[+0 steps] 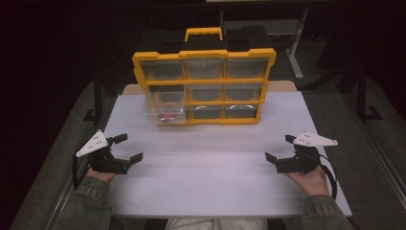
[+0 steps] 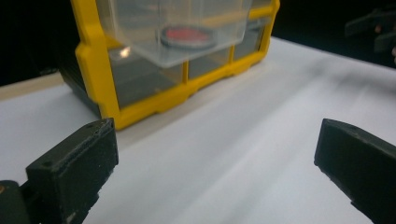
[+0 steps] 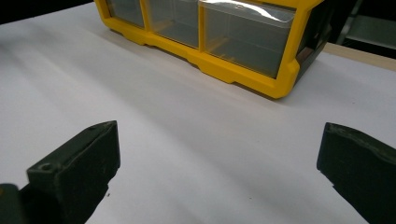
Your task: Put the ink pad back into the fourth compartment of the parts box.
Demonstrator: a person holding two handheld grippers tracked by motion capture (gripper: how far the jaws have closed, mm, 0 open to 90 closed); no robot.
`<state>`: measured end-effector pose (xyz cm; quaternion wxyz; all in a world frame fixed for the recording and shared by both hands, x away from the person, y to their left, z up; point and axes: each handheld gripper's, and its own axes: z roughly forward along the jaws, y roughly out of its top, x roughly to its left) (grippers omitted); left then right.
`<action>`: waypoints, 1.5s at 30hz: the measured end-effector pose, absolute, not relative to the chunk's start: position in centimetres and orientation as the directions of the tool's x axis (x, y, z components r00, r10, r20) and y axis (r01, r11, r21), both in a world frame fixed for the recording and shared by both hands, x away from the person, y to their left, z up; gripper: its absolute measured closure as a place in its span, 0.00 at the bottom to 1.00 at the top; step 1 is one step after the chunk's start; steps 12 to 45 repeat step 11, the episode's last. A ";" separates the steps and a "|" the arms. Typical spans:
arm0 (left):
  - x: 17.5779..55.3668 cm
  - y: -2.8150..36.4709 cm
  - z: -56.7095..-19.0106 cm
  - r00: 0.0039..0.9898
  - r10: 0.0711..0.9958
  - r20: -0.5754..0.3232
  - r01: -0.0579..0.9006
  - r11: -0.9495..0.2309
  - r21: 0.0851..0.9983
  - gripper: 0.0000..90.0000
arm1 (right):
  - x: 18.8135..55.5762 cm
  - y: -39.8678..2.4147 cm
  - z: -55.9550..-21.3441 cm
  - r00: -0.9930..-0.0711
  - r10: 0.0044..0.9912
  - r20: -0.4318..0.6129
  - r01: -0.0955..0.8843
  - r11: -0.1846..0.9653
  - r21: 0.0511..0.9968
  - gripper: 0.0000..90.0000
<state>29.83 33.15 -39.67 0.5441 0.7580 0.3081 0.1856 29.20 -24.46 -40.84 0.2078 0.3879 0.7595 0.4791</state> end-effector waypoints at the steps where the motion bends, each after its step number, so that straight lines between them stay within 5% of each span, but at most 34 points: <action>1: 29.8 33.2 -39.9 0.743 0.666 -0.061 0.270 -0.216 0.938 0.00 | 29.2 -24.5 -40.8 -0.613 0.788 0.059 0.391 0.238 0.889 0.00; 45: 29.6 33.2 -40.5 0.724 0.686 -0.072 0.288 -0.205 0.936 0.00 | 29.0 -24.6 -40.7 -0.609 0.790 0.071 0.388 0.218 0.896 0.00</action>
